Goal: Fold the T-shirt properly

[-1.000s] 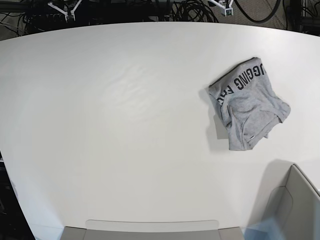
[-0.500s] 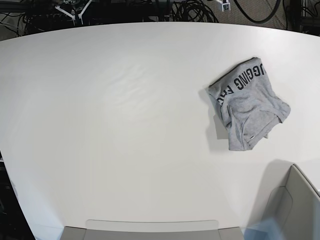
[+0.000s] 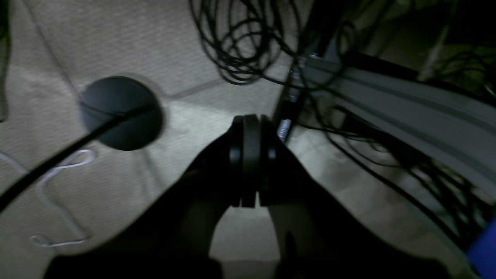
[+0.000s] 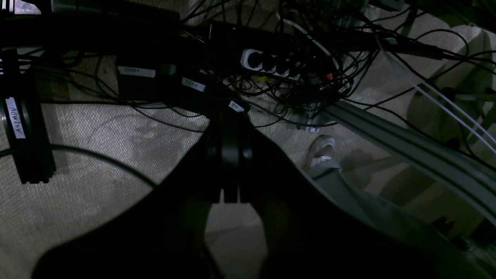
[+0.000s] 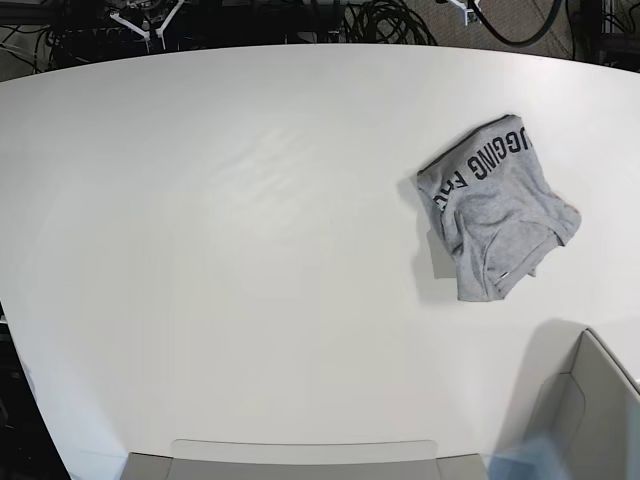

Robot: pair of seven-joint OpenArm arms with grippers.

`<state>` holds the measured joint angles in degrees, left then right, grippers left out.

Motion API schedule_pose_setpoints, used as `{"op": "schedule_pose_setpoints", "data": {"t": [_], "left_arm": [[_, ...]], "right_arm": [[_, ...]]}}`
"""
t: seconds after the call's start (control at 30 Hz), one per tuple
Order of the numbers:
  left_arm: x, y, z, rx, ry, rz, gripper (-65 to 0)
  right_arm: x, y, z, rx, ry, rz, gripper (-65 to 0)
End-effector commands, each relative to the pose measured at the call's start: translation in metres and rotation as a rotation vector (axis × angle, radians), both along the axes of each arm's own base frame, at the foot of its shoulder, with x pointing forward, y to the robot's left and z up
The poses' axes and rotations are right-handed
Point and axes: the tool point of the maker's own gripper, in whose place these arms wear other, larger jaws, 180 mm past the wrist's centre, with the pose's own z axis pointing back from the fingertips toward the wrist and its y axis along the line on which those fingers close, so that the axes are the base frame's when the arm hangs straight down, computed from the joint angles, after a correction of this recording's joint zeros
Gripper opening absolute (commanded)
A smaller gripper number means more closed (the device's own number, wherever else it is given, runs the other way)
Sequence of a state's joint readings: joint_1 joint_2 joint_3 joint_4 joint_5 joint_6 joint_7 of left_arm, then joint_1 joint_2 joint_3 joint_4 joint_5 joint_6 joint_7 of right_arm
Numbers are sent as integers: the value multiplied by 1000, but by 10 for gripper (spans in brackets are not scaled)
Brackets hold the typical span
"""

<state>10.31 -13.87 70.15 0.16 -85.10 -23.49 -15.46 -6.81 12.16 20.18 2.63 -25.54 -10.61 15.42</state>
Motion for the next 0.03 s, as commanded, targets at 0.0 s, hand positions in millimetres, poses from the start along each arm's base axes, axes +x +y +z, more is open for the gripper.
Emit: {"op": "schedule_pose_setpoints", "data": {"t": [0.0], "left_arm": [[-4, 7, 2, 11, 0, -7, -650]], "right_arm": [[1, -9, 3, -22, -7, 5, -650]]}}
